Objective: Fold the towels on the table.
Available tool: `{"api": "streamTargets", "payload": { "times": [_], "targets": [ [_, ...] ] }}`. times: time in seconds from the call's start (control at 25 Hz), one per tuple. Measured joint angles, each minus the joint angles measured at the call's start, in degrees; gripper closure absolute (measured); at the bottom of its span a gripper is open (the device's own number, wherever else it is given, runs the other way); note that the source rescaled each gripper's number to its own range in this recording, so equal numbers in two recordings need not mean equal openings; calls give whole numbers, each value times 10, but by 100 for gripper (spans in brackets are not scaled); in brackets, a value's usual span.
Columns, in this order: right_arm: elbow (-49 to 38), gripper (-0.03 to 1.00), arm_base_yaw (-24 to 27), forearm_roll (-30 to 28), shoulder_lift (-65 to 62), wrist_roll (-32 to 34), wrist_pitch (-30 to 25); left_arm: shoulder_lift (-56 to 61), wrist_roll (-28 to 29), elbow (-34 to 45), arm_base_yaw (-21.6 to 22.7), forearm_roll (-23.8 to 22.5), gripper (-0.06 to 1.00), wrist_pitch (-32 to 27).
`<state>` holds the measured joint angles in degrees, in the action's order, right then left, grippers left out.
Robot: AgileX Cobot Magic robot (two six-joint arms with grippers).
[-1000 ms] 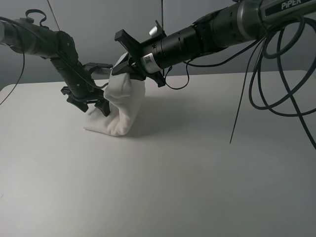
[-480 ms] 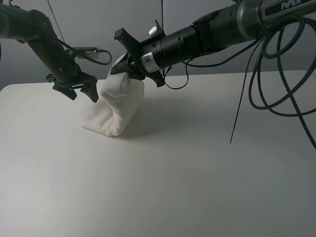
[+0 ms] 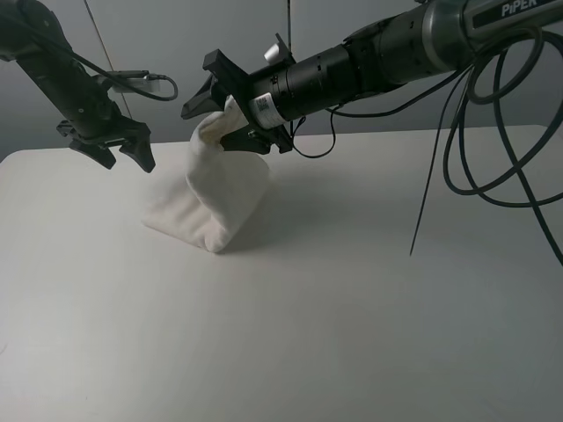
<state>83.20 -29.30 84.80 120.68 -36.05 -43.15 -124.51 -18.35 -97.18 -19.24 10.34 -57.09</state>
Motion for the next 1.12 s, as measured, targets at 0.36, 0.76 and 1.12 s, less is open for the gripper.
{"api": "streamTargets", "payload": {
  "times": [0.36, 0.76, 1.12],
  "targets": [
    [1, -3, 0, 26, 0, -7, 2, 0, -9, 0, 0, -7, -6, -12],
    [1, -3, 0, -125, -31, -21, -6, 13, -11, 0, 0, -12, -6, -32],
    [2, -3, 8, -619, -178, 167, 3, 144, -2, 0, 0, -38, -6, -43]
  ]
}}
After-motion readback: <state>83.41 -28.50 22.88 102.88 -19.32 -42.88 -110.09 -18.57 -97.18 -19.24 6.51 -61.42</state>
